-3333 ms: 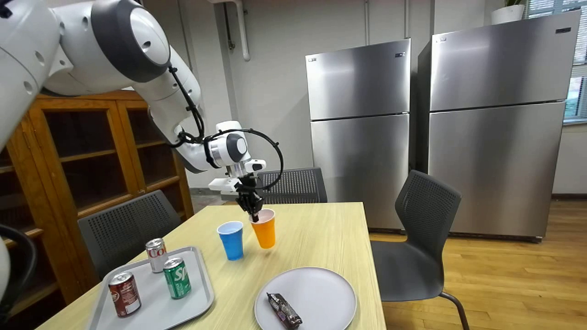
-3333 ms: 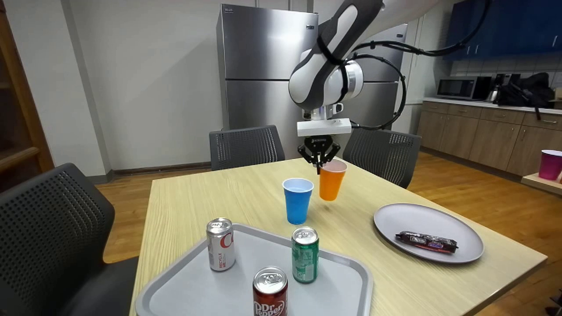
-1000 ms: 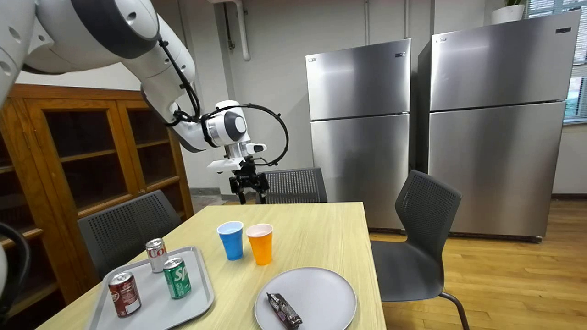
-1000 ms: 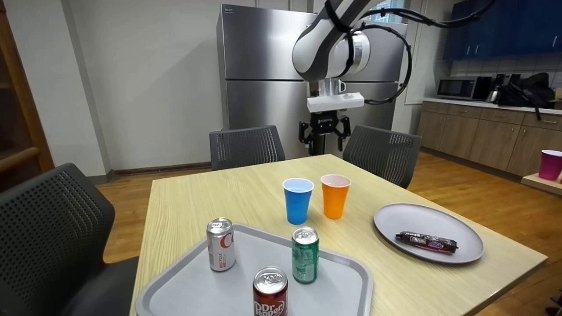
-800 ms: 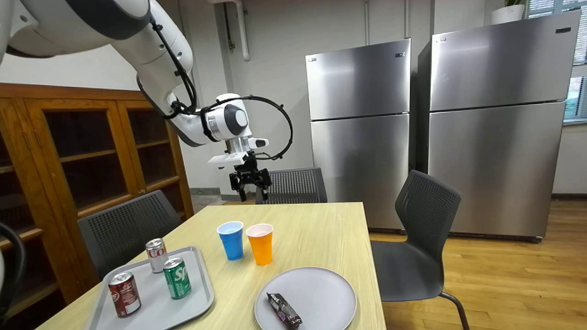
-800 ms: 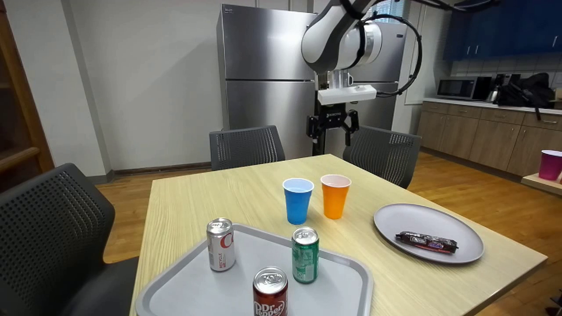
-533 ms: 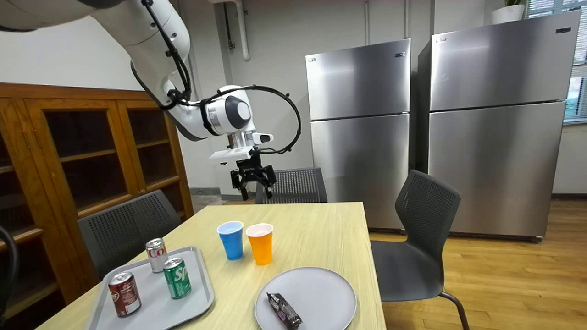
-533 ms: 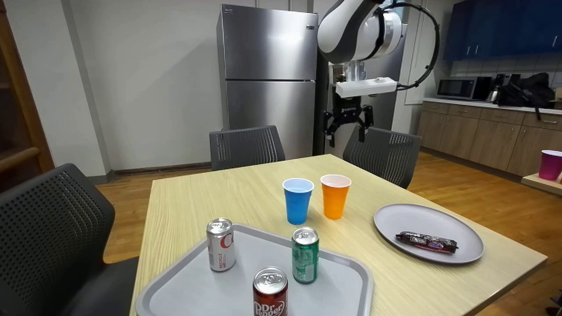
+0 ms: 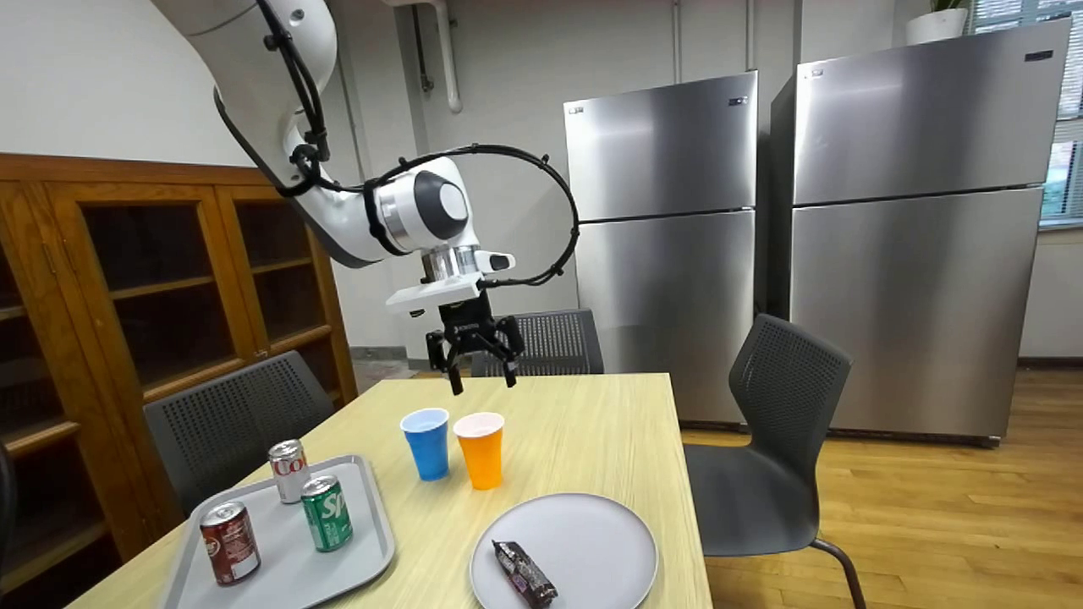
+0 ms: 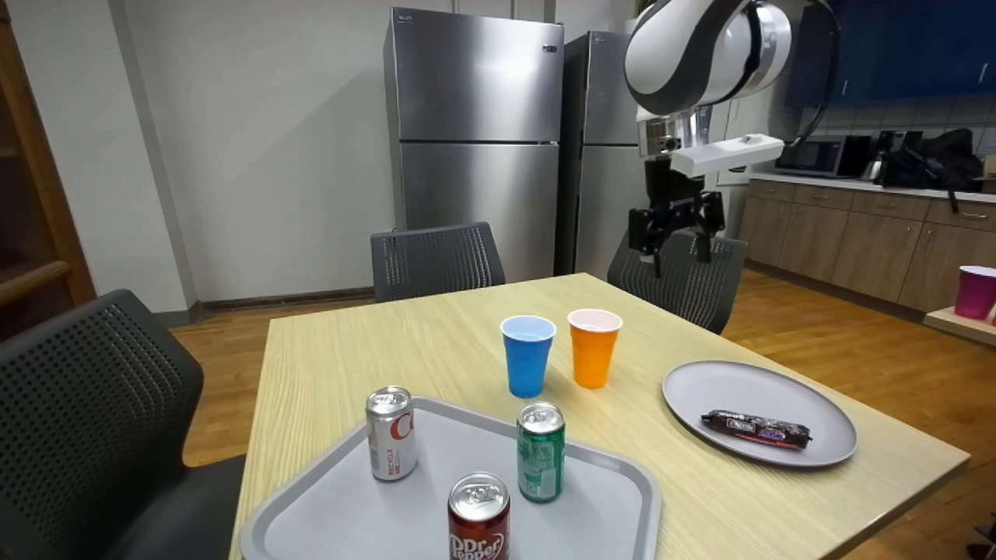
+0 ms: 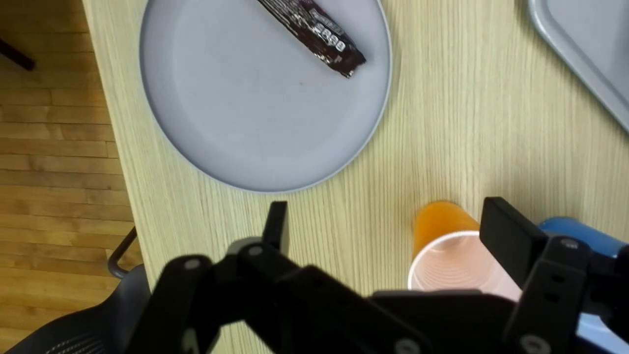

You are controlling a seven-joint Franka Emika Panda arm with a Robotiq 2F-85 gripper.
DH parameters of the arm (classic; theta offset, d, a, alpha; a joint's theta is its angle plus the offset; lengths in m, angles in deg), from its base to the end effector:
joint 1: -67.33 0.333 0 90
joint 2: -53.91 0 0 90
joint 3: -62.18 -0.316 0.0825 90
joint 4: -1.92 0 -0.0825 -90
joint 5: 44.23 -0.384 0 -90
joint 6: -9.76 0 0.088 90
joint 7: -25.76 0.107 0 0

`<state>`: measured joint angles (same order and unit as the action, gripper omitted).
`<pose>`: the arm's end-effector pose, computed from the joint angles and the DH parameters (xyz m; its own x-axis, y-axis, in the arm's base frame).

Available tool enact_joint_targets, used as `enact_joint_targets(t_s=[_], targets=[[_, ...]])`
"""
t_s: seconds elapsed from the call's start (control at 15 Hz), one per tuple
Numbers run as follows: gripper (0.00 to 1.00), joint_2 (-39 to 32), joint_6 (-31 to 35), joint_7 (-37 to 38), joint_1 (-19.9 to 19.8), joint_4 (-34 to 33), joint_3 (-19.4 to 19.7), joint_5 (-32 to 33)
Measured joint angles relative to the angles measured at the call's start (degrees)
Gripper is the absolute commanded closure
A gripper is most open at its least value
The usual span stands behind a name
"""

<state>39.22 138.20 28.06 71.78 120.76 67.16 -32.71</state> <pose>0.5737 -0.0102 0.2998 0.9928 0.0763 -0.0928 0.0914 -0.9811 0.1703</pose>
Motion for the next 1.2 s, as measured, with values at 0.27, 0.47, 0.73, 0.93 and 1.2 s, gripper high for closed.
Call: enact_joint_targets(t_s=[0.27, 0.47, 0.73, 0.93, 1.2], targets=[[0.00, 2.9, 1.3, -3.3, -1.5, 6.1, 0.0, 2.1], [0.00, 4.1, 3.0, -6.1, -2.4, 10.0, 0.0, 3.5], [0.00, 4.4, 5.7, -10.2, -3.6, 14.1, 0.0, 4.0], [0.00, 4.1, 6.9, -12.6, -4.2, 16.1, 0.0, 4.0], [0.00, 3.1, 7.8, -14.8, -5.0, 17.2, 0.0, 4.7]])
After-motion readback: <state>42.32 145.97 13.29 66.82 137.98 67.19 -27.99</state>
